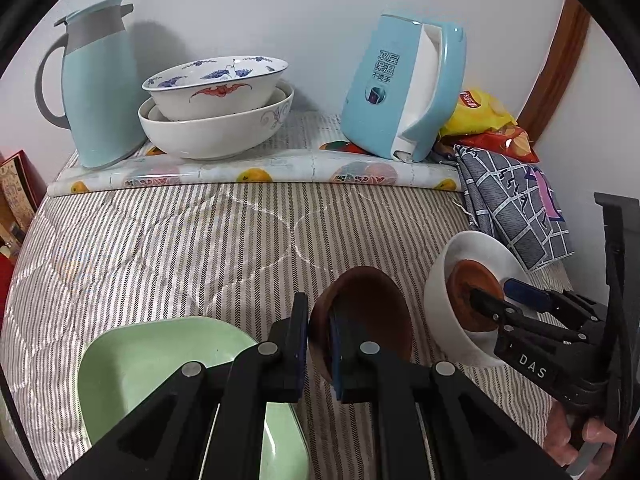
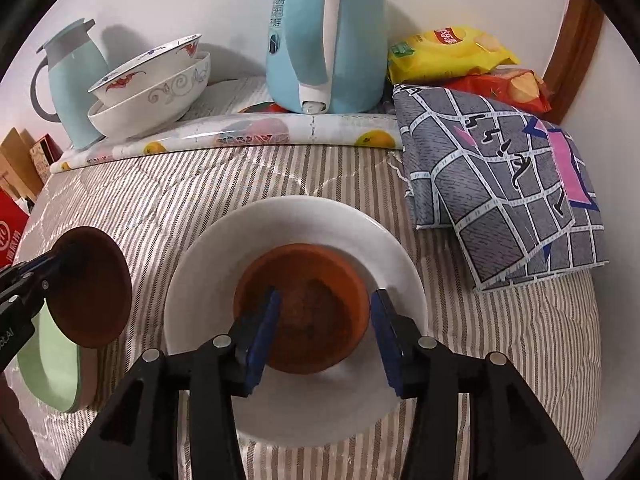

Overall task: Organize plates and bowls
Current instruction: 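Lower the dark clay dish into the white bowl and open the left gripper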

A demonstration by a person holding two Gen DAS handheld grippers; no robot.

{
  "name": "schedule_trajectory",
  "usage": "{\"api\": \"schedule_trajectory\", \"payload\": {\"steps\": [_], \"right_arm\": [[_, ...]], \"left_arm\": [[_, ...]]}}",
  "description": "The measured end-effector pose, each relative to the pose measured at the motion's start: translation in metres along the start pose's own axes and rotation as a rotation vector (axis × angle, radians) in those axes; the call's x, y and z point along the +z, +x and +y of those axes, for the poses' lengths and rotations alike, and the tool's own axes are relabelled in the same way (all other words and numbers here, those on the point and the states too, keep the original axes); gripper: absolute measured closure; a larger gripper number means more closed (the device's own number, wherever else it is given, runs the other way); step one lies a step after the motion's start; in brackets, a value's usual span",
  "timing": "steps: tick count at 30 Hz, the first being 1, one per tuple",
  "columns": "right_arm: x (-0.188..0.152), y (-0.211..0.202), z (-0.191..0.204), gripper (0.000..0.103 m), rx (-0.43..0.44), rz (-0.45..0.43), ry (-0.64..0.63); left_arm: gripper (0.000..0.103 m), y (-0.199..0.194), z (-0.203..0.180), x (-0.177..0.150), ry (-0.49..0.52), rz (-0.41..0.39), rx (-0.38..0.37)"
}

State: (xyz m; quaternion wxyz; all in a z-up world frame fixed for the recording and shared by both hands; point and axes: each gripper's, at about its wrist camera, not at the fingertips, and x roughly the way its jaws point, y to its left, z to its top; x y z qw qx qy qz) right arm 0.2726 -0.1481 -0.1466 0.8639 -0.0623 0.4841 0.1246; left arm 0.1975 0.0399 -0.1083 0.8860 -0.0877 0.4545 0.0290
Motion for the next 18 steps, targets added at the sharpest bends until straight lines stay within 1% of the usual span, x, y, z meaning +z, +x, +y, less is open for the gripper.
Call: {"api": "schedule_trajectory", "payload": {"steps": [10, 18], "right_arm": [[-0.018, -0.047, -0.023, 0.056, 0.058, -0.090, 0.050], [-0.035, -0.083, -0.059, 0.056, 0.026, -0.144, 0.100]], "left_arm": [[0.093, -0.021, -0.023, -0.002, 0.020, -0.033, -0.002], [0.093, -0.030, -0.055, -0.005, 0.056, -0.049, -0.032]]}}
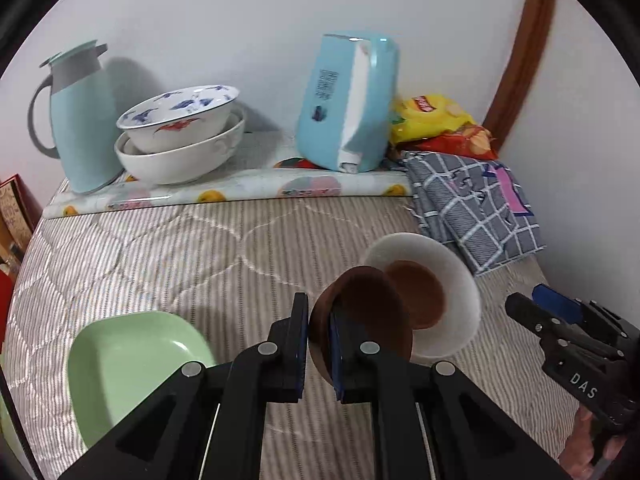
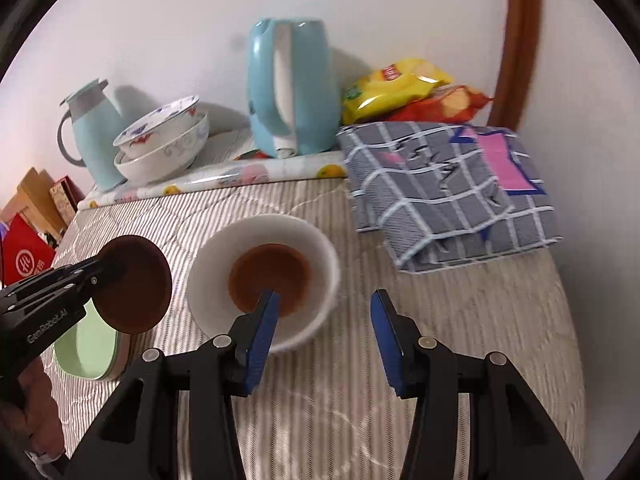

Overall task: Organize plates and bowls
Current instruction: 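Lower the dark clay dish into the white bowl and open the left gripper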

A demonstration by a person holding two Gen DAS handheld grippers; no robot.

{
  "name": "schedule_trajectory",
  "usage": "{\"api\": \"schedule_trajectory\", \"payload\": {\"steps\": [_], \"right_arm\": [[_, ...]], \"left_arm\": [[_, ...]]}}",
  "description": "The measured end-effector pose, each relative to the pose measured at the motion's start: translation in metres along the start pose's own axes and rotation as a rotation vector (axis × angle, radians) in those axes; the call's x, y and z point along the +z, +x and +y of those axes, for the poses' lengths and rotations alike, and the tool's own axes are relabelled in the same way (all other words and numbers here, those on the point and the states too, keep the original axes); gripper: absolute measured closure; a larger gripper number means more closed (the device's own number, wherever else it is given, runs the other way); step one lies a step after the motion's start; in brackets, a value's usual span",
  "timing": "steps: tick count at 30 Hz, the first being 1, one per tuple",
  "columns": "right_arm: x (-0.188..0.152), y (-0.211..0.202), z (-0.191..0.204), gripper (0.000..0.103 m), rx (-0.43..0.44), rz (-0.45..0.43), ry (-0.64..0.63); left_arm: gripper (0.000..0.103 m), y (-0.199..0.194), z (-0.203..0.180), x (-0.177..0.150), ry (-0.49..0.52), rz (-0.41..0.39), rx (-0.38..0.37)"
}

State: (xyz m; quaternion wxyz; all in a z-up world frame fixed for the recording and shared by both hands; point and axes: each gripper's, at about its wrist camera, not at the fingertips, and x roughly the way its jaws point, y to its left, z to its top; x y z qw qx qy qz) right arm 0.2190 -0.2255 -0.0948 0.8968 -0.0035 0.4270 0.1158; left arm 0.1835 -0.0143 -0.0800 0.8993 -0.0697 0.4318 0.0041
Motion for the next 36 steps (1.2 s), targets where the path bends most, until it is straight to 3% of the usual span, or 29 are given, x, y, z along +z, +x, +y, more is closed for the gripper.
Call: {"api": "schedule_trajectory", "payload": {"steps": [15, 36], "right_arm": [[-0.030, -0.011, -0.058, 0.056, -0.054, 0.010, 0.056], [-0.029, 0.016, -0.074, 0.056, -0.018, 0.020, 0.072]], "left_arm": [[0.093, 0.026, -0.048, 0.008, 0.052, 0.027, -0.042], [0.093, 0.079, -0.061, 0.018, 0.046, 0.080, -0.041]]}}
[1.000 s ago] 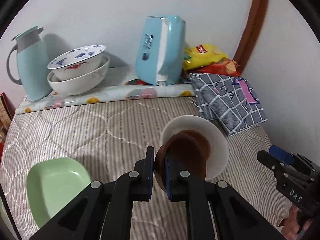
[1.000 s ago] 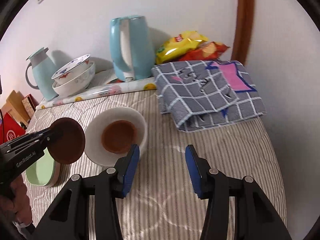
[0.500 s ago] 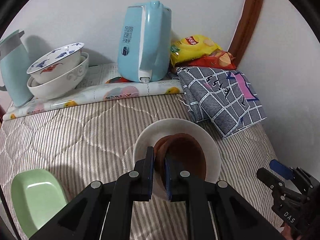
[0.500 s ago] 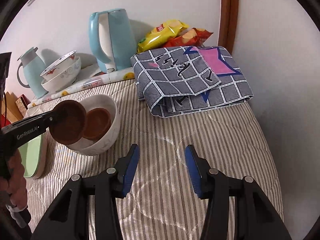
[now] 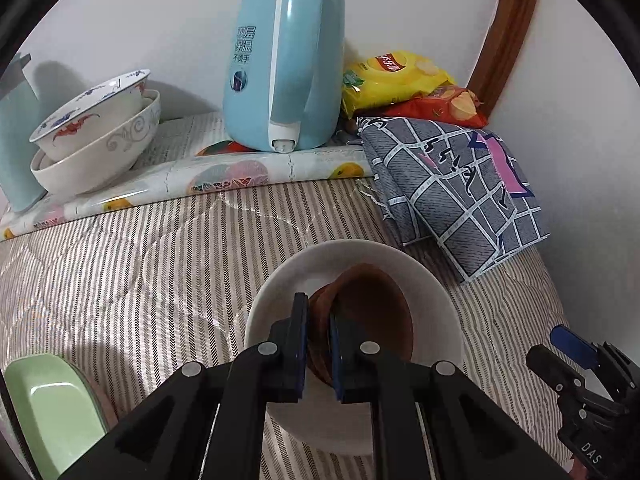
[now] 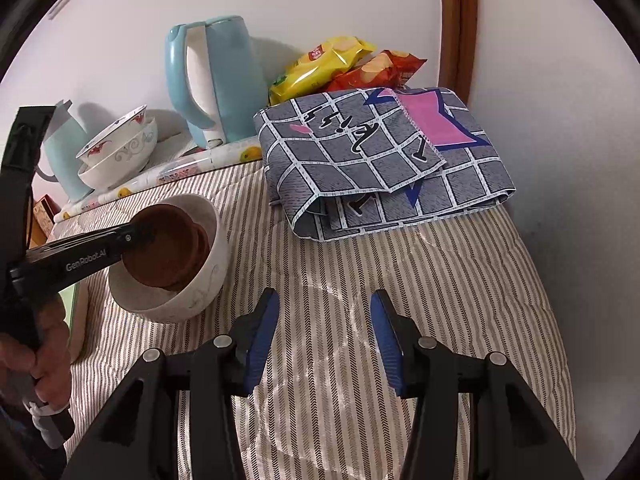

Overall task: Organize plates and bowls
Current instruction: 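Lower the dark clay dish into the white bowl and open the left gripper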

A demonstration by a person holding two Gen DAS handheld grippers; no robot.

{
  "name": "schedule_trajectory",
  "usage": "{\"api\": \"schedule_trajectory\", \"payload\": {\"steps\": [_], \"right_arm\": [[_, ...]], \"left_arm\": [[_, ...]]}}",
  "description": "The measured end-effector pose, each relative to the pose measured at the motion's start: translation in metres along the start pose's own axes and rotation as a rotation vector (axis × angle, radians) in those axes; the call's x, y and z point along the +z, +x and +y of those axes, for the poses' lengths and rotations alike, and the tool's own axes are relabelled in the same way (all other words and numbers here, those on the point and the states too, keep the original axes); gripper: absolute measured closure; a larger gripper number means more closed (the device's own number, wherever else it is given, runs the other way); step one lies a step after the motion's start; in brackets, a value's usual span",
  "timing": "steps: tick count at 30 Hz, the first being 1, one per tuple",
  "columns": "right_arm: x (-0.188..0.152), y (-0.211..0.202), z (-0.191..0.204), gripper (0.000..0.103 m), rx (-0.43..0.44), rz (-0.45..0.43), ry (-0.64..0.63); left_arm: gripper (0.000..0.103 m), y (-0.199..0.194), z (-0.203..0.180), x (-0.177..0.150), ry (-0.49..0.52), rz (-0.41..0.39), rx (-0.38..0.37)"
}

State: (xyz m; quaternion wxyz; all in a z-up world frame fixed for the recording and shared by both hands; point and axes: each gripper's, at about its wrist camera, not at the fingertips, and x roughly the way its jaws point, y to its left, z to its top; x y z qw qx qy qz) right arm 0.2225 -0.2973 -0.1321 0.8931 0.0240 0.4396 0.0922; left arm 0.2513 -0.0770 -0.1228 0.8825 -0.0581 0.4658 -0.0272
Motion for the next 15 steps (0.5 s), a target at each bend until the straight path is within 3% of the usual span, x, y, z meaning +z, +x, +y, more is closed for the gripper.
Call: {"api": "schedule_trajectory", "payload": {"steps": [15], "right_arm": [[0.012, 0.009, 0.021, 0.056, 0.014, -0.008, -0.026]], "left_arm": [[0.093, 0.010, 0.006, 0.001, -0.003, 0.018, -0.031]]}}
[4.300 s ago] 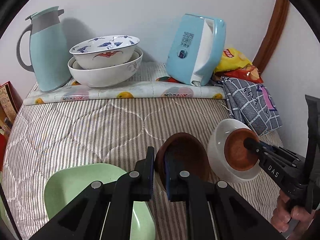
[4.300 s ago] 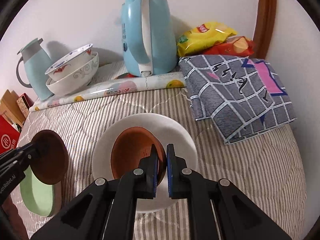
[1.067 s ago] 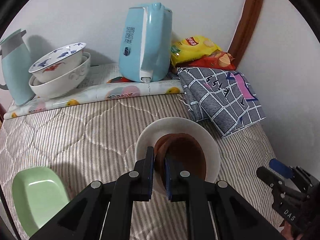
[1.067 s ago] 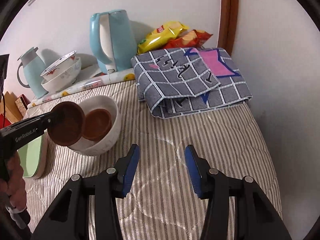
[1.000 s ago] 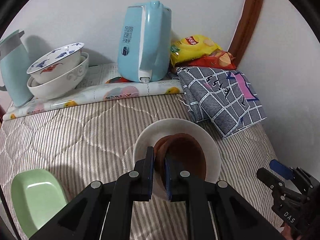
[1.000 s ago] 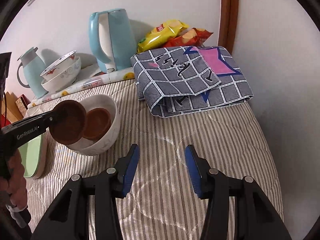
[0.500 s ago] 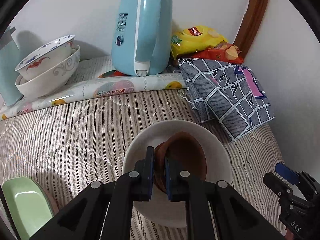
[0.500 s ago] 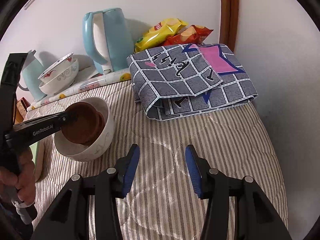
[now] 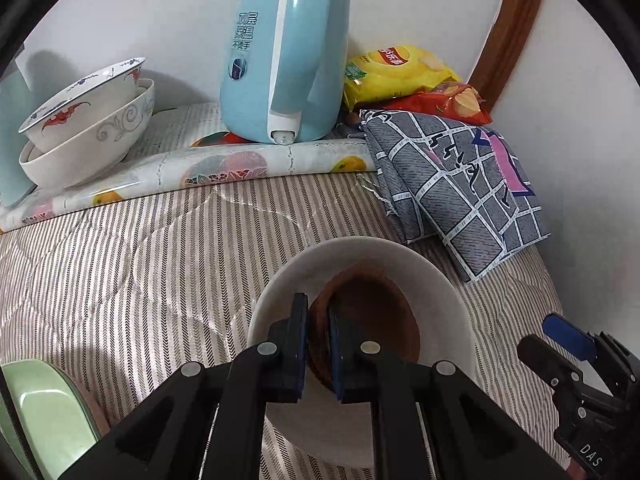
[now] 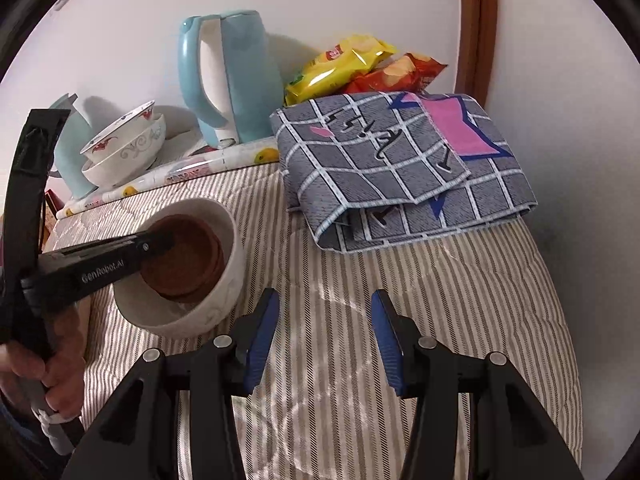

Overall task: Organize plates and bowls
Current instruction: 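Lower the dark clay dish into the white bowl and open the left gripper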

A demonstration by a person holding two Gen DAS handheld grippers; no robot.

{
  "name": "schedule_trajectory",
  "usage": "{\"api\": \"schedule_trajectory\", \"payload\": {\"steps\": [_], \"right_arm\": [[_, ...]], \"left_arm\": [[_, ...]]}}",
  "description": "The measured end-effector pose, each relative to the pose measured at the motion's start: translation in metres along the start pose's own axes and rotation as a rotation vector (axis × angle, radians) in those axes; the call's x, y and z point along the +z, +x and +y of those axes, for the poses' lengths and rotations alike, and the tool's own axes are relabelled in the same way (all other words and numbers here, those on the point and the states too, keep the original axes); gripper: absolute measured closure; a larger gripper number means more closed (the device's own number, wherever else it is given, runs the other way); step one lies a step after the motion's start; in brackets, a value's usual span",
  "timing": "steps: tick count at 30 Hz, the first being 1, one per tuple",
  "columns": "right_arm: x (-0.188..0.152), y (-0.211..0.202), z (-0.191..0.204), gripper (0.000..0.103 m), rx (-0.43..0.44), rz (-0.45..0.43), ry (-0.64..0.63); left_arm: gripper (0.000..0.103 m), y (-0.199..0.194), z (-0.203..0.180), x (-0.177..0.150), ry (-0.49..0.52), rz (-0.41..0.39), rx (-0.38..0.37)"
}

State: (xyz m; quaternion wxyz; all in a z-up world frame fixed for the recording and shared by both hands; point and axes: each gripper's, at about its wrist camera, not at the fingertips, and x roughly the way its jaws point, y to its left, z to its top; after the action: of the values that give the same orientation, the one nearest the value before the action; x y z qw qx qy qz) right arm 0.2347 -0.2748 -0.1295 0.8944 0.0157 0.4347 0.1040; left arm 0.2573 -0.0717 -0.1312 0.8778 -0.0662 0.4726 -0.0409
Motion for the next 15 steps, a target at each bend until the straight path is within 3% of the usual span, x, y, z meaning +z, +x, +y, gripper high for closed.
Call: {"api": "schedule_trajectory", "payload": {"steps": [2, 6, 15], "right_arm": [[0.003, 0.000, 0.004, 0.056, 0.005, -0.004, -0.008], [0.008, -0.001, 0.010, 0.056, 0.013, -0.012, -0.020], [0.013, -0.008, 0.019, 0.056, 0.036, -0.027, -0.026]], "left_arm": [[0.093, -0.001, 0.000, 0.000, 0.004, 0.000, 0.001], [0.079, -0.004, 0.000, 0.001, 0.015, -0.004, 0.002], [0.079, -0.023, 0.004, 0.003, 0.005, -0.038, 0.013]]}}
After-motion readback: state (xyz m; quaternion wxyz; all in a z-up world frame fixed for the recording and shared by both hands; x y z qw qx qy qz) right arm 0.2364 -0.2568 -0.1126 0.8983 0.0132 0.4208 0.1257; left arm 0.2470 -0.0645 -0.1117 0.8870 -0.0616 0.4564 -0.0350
